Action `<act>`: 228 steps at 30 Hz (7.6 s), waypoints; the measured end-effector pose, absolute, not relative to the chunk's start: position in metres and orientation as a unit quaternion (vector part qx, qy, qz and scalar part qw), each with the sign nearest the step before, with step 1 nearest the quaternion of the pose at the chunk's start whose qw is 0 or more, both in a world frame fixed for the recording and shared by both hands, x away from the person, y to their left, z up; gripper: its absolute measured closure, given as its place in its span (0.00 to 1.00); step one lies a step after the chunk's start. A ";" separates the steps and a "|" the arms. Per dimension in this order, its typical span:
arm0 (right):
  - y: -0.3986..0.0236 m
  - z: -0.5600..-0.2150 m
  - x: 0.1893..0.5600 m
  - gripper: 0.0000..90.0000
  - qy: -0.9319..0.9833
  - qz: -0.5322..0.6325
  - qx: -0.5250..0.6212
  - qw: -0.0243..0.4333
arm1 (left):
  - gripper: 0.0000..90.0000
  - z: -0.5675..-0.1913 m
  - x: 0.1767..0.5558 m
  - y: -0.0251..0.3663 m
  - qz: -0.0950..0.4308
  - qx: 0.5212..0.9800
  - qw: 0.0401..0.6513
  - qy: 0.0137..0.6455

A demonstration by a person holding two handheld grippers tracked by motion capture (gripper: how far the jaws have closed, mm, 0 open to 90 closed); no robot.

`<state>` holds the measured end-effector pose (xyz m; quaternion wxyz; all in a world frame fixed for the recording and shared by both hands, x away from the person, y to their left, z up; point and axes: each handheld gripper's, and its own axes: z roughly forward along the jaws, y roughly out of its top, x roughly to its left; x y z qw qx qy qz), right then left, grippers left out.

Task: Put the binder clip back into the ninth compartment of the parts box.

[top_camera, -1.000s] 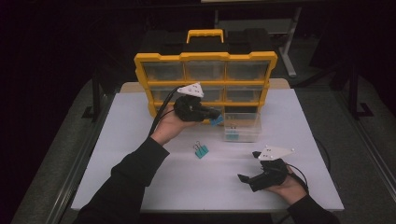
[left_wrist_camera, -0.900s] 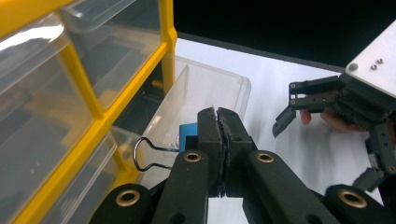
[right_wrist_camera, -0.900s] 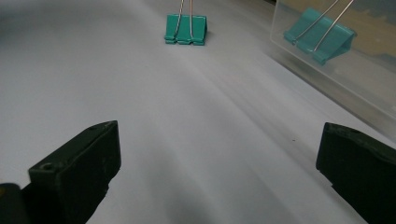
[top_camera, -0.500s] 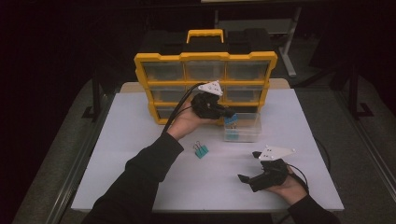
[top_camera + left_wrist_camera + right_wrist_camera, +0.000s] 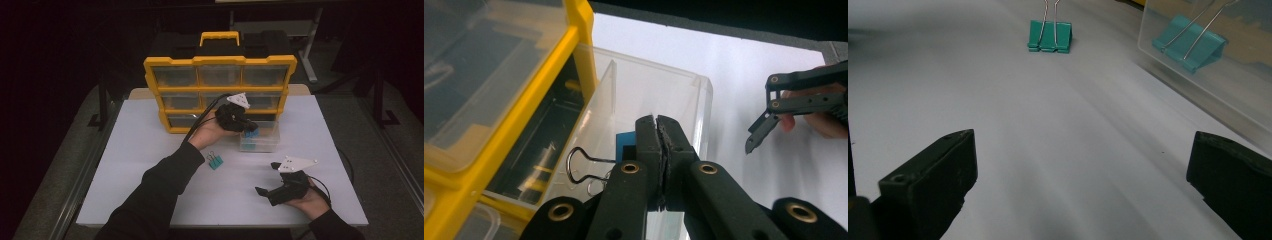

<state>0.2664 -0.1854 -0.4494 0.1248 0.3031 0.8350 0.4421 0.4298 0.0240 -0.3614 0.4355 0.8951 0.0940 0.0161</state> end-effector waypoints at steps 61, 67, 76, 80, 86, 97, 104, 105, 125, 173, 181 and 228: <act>-0.185 -0.451 0.267 0.00 0.836 0.439 0.306 0.125 | 0.39 -0.411 0.394 0.144 0.017 0.862 0.454 0.224; -0.185 -0.451 0.268 0.00 0.836 0.437 0.307 0.125 | 0.41 -0.428 0.389 0.149 0.012 0.856 0.461 0.231; -0.185 -0.451 0.267 0.00 0.837 0.436 0.306 0.126 | 0.46 -0.447 0.384 0.146 0.002 0.863 0.450 0.231; -0.185 -0.451 0.267 0.00 0.837 0.436 0.305 0.126 | 0.52 -0.450 0.382 0.143 0.003 0.865 0.447 0.228; -0.185 -0.451 0.267 0.00 0.838 0.436 0.304 0.127 | 0.64 -0.455 0.381 0.142 0.001 0.866 0.443 0.230; -0.185 -0.451 0.267 0.00 0.838 0.436 0.304 0.126 | 0.82 -0.455 0.383 0.145 -0.006 0.865 0.444 0.233; -0.185 -0.451 0.267 0.00 0.838 0.436 0.303 0.127 | 0.87 -0.453 0.381 0.144 -0.011 0.863 0.452 0.227; -0.185 -0.451 0.267 0.00 0.838 0.436 0.303 0.127 | 0.88 -0.453 0.380 0.143 -0.012 0.863 0.452 0.225; -0.187 -0.451 0.266 0.00 0.834 0.443 0.304 0.124 | 0.98 -0.432 0.377 0.139 -0.016 0.863 0.465 0.196; -0.187 -0.450 0.266 0.00 0.834 0.445 0.303 0.124 | 0.98 -0.347 0.424 0.028 0.020 0.885 0.456 0.095; -0.188 -0.450 0.265 0.00 0.833 0.445 0.304 0.125 | 0.93 -0.363 0.430 0.025 0.008 0.888 0.448 0.106; -0.187 -0.451 0.266 0.00 0.835 0.438 0.307 0.127 | 0.30 -0.399 0.358 0.190 0.056 0.856 0.468 0.213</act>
